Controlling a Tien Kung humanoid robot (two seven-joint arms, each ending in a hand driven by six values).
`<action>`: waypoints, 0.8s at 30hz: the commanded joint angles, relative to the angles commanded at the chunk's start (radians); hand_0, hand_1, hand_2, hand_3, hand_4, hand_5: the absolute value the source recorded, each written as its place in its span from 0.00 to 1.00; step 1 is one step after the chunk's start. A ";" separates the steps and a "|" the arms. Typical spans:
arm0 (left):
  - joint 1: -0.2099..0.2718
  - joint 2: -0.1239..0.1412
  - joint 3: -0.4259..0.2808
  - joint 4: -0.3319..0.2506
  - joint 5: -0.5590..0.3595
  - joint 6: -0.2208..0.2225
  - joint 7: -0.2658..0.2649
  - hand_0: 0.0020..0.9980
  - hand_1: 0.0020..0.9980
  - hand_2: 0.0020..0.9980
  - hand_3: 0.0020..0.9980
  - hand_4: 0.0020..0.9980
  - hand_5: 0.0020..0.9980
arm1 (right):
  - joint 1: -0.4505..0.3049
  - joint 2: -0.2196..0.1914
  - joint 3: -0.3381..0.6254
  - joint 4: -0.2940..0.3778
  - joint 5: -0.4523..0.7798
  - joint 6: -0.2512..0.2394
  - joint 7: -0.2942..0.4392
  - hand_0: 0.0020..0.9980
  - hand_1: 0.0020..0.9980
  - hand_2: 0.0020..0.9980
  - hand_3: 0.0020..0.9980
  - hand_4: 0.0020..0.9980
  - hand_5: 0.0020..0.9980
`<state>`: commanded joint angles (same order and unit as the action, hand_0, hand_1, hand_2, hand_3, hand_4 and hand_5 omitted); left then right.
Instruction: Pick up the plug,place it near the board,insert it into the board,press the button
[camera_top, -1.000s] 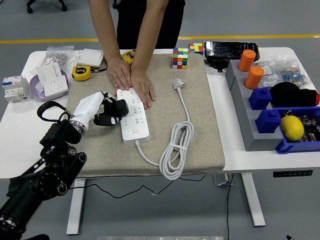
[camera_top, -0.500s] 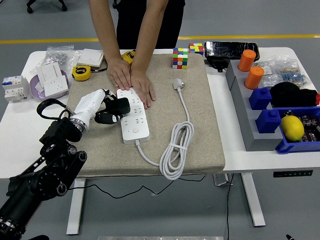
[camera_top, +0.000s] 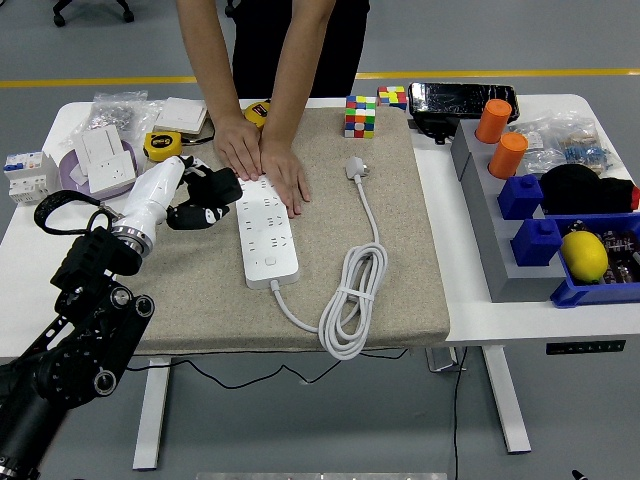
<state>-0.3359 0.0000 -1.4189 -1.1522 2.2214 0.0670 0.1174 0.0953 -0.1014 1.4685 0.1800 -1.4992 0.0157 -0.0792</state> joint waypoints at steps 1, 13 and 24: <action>0.003 0.000 -0.012 0.006 0.003 -0.002 0.001 0.64 0.62 0.50 0.38 0.49 0.06 | 0.000 0.000 0.000 0.000 0.000 0.000 0.000 0.83 0.76 0.75 0.78 1.00 0.96; 0.016 0.012 -0.055 0.134 0.000 -0.002 -0.022 0.64 0.66 0.54 0.44 0.50 0.06 | 0.002 -0.001 -0.002 0.000 0.002 0.000 0.000 0.83 0.76 0.75 0.78 1.00 0.96; 0.028 0.013 -0.034 0.138 -0.070 -0.053 -0.035 0.77 0.83 0.76 0.71 1.00 0.41 | -0.003 -0.003 -0.002 0.000 -0.005 0.001 -0.001 0.83 0.76 0.75 0.78 1.00 0.96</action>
<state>-0.3084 0.0127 -1.4525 -1.0141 2.1515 0.0139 0.0826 0.0922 -0.1046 1.4665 0.1800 -1.5047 0.0168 -0.0806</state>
